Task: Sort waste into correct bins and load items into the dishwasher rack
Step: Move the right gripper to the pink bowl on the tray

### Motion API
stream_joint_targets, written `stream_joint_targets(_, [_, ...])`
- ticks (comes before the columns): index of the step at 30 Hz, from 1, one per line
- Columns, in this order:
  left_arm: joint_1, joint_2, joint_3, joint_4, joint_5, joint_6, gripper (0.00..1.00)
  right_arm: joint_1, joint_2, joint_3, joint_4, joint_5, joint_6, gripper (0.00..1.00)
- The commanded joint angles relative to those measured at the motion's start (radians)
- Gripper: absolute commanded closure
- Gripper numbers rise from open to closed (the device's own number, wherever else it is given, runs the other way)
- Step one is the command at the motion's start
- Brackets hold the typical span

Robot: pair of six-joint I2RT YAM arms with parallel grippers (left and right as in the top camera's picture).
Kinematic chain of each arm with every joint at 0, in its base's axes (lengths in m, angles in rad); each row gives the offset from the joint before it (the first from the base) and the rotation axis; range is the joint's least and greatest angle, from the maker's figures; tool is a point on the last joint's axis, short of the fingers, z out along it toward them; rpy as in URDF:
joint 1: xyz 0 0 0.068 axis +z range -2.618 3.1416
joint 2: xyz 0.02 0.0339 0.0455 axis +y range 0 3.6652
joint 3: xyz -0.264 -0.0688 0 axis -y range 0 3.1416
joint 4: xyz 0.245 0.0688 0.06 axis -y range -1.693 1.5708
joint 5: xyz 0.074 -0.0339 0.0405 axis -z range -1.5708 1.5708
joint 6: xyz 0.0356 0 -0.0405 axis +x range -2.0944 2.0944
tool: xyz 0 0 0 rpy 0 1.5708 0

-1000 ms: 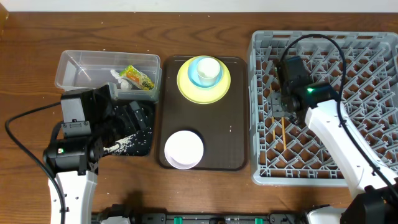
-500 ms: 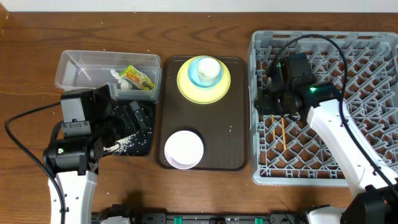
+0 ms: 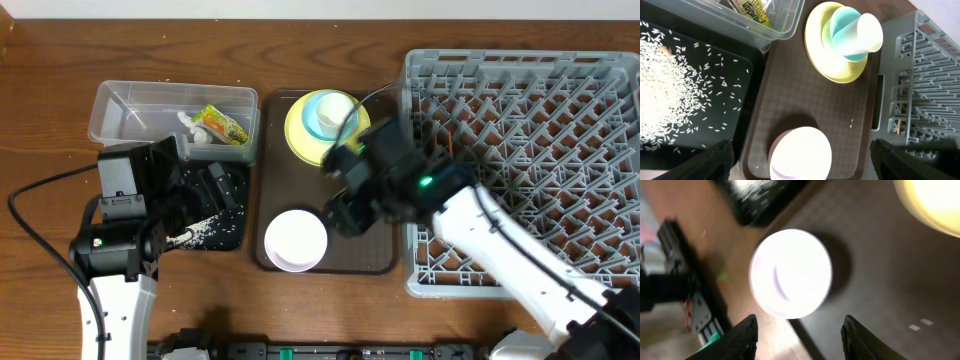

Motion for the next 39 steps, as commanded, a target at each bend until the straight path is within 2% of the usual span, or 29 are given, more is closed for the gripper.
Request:
stream_joint_targets(1, [0.004, 0.000, 0.004, 0.000, -0.005, 0.013, 0.10, 0.106, 0.001, -0.006, 0.012, 0.125, -0.044, 0.48])
stream_joint_targets(8, [0.005, 0.000, 0.004, 0.000, -0.005, 0.013, 0.10, 0.302, 0.029, -0.007, 0.107, 0.407, -0.044, 0.48])
stream_joint_targets(14, [0.005, 0.000, 0.004, 0.000, -0.005, 0.013, 0.10, 0.385, 0.138, -0.007, 0.193, 0.454, -0.044, 0.49])
stream_joint_targets(20, [0.005, 0.000, 0.004, 0.000, -0.005, 0.013, 0.10, 0.405, 0.276, -0.007, 0.220, 0.452, -0.043, 0.51])
stream_joint_targets(28, [0.004, 0.000, 0.004, 0.000, -0.005, 0.013, 0.11, 0.406, 0.330, -0.007, 0.216, 0.450, -0.040, 0.76])
stream_joint_targets(33, [0.005, 0.000, 0.004, 0.000, -0.005, 0.013, 0.10, 0.406, 0.330, -0.007, 0.208, 0.451, -0.040, 0.77])
stream_joint_targets(39, [0.005, 0.000, 0.004, 0.000, -0.005, 0.013, 0.10, 0.404, 0.328, -0.006, 0.193, 0.468, -0.040, 0.72])
